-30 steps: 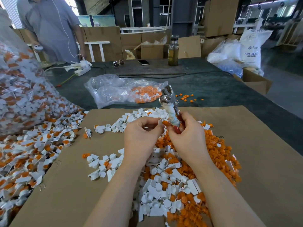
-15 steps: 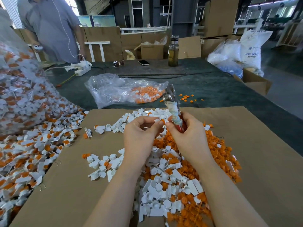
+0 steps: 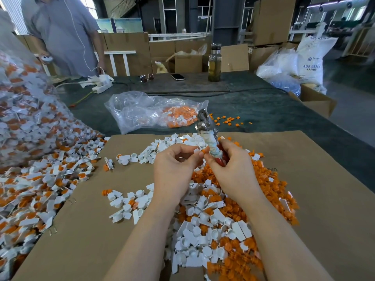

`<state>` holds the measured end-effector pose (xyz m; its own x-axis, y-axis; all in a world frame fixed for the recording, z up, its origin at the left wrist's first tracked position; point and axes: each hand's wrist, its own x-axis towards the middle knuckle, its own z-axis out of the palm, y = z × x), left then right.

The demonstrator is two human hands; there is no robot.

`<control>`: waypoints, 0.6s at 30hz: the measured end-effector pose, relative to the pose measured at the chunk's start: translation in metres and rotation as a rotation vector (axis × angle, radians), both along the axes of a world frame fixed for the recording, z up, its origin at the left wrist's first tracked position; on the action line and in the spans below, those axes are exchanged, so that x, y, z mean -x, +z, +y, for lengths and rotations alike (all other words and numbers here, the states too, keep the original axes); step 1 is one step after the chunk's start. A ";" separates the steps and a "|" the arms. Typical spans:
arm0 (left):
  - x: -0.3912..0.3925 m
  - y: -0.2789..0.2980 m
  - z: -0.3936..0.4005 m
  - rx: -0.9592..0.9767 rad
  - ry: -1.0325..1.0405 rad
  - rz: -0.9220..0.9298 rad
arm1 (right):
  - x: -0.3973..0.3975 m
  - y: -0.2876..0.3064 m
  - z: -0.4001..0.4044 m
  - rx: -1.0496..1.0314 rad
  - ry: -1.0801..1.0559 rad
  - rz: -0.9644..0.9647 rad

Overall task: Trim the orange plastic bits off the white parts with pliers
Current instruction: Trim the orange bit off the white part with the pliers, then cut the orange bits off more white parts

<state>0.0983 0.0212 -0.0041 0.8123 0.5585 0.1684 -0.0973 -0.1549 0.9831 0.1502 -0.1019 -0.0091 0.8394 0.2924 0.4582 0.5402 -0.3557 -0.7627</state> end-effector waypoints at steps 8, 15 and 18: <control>0.002 0.003 0.008 0.286 -0.023 -0.112 | -0.001 0.002 -0.008 -0.033 0.110 0.142; 0.001 0.003 0.016 0.442 -0.019 -0.219 | -0.002 0.006 -0.018 0.151 0.273 0.272; 0.000 0.004 0.017 0.453 -0.019 -0.231 | -0.002 0.005 -0.019 0.245 0.301 0.269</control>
